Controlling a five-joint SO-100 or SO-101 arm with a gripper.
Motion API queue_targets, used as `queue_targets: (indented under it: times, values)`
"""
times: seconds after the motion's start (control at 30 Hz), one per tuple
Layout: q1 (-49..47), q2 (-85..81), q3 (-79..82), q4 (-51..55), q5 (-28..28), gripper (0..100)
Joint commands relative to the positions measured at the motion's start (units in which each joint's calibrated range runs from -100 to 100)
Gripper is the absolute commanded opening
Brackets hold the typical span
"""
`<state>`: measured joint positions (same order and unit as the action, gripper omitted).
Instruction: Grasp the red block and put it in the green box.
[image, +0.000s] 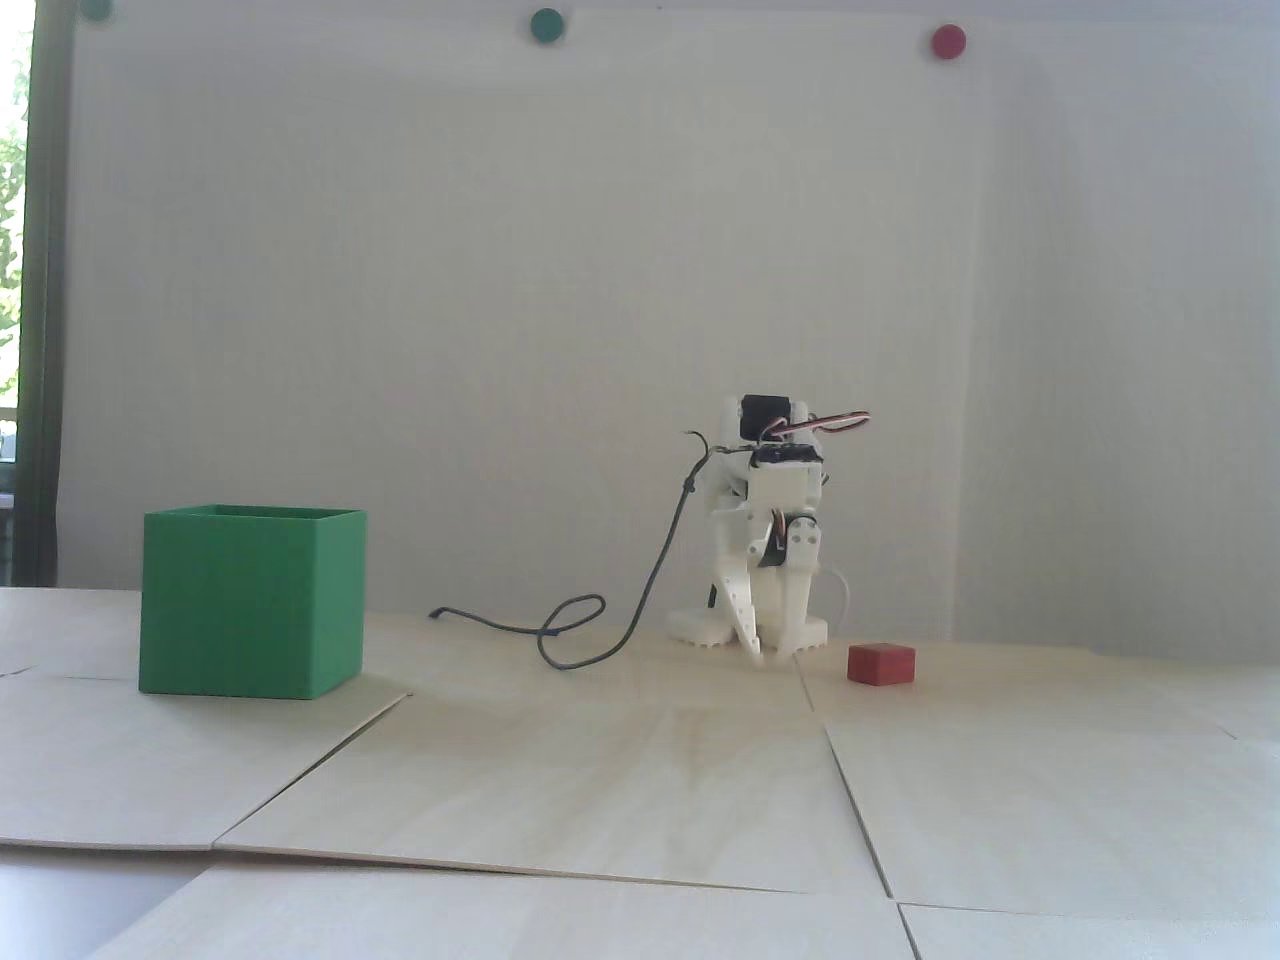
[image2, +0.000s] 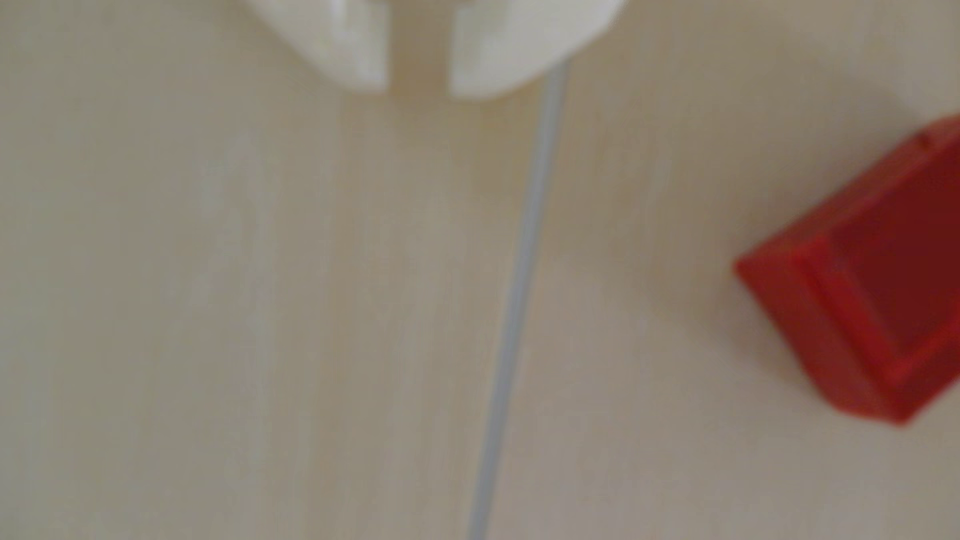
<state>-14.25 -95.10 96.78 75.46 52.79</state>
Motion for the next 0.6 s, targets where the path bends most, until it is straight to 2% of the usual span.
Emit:
queue_targets:
  times: [0.0, 0.3, 0.43, 0.57]
  values:
    - [-0.02, -0.24, -0.33, 1.78, 0.36, 2]
    - [0.62, -1.03, -0.33, 1.27, 0.67, 2]
    - [-3.96, -1.03, -1.21, 1.27, 0.36, 2]
    - [-4.28, -1.03, -9.11, 1.78, -0.57, 2]
